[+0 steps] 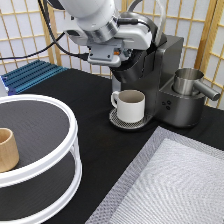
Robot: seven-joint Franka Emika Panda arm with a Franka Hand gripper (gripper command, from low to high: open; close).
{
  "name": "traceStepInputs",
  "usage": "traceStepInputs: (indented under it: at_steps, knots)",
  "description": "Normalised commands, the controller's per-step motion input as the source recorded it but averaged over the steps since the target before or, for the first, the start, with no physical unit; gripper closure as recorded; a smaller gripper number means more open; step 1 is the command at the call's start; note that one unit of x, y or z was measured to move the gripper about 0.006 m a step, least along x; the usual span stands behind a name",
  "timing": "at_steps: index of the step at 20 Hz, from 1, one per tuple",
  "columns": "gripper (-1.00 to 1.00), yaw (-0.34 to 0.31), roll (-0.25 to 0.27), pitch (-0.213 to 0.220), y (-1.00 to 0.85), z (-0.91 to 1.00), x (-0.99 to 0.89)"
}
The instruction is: Make coffee
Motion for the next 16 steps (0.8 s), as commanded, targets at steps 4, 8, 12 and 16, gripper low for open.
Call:
traceStepInputs:
  at_steps: [4, 8, 12, 16]
  knots:
    - [1.00, -0.058, -0.329, -0.096, 0.43, 0.00, 0.04]
    - [1.00, -0.060, -0.295, -0.051, 0.31, 0.11, 0.00]
    - [1.00, -0.058, -0.247, -0.062, 0.23, 0.15, -0.05]
    - [1.00, -0.044, -0.168, -0.048, 0.14, 0.10, -0.08]
